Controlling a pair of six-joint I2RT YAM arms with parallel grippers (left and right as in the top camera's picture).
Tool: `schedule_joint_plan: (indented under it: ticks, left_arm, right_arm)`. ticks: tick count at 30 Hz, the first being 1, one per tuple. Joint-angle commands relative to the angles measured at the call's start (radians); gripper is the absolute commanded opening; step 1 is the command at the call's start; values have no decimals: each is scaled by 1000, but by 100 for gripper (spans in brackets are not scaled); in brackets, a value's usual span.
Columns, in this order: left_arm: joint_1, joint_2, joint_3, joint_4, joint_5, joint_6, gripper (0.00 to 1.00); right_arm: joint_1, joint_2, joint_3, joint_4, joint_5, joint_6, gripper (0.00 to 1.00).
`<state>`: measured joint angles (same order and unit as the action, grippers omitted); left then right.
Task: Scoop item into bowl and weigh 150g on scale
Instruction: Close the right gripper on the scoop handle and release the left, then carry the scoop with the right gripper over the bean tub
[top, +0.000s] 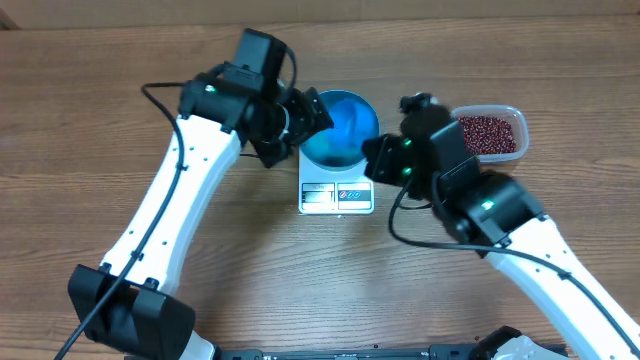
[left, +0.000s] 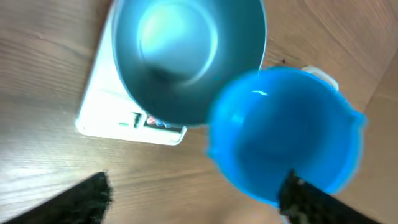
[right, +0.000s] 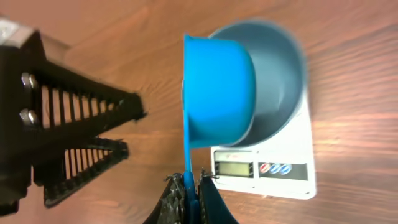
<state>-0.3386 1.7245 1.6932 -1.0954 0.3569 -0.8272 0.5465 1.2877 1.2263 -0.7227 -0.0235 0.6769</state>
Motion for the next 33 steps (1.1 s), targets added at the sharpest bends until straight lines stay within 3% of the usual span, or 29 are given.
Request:
schedule_joint_plan:
  ticks: [1, 9, 16, 27, 33]
  left_arm:
    - [30, 2, 11, 1, 47, 220, 98]
    - [43, 1, 12, -3, 101, 504, 98]
    - [27, 1, 11, -31, 62, 567, 86]
    - [-32, 1, 11, -95, -100, 570, 79]
    - [-49, 2, 11, -92, -132, 570, 78]
  right_arm:
    - [-49, -2, 103, -75, -20, -99, 4]
    - [-240, 81, 522, -519, -24, -262, 4]
    - [-394, 305, 861, -853, -23, -432, 3]
    - [-537, 586, 875, -897, 92, -701, 4]
    - [-544, 664, 872, -873, 173, -737, 4]
